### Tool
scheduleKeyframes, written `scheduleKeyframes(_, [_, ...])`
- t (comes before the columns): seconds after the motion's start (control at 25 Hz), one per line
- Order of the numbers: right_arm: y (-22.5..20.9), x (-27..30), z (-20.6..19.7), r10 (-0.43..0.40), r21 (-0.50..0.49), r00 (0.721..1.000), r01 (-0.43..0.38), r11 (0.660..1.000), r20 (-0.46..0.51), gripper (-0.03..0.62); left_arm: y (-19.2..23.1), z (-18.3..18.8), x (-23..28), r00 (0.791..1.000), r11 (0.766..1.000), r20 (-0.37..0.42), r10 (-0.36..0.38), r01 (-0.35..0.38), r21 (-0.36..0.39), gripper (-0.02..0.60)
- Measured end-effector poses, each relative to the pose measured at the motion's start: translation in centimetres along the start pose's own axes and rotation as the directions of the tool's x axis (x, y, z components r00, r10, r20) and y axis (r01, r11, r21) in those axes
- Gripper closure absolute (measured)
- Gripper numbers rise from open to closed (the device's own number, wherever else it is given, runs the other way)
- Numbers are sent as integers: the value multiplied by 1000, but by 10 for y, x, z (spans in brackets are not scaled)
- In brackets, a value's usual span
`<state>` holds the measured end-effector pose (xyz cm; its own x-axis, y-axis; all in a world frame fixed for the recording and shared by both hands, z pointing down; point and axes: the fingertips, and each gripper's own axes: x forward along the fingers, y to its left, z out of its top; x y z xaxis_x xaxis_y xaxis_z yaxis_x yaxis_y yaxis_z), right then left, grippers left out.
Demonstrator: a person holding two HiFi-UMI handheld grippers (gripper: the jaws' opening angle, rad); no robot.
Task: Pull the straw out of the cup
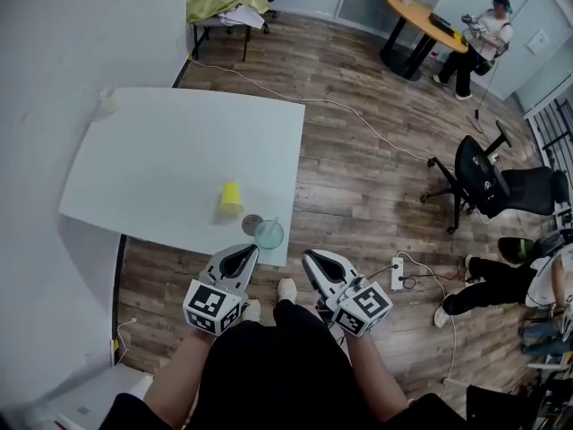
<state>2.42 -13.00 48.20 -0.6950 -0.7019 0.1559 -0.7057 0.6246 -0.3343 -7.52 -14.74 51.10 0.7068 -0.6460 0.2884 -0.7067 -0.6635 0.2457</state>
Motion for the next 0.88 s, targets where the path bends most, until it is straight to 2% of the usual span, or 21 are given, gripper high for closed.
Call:
scheduleKeyframes(0.24, [-19,11,-3,34,-12,998,-34,999,-54,571,12,-10,28,996,997,-50,71,-71,14,566])
scheduleKeyframes(0.52, [-32,22,-7,64,-35,992,-69,997,-108,571,17,-23,57,988,995,-123,91,-86,48,563])
scheduleKeyframes(0.68, [-43,25,-6,74,-27,991,-78,997,-111,571,22,-29,73,981,994,-166,103,-95,56,487])
scheduleKeyframes(0.88, [-59,22,-8,57,-17,991,-60,998,-123,571,28,-35,89,967,990,-222,122,-104,90,471])
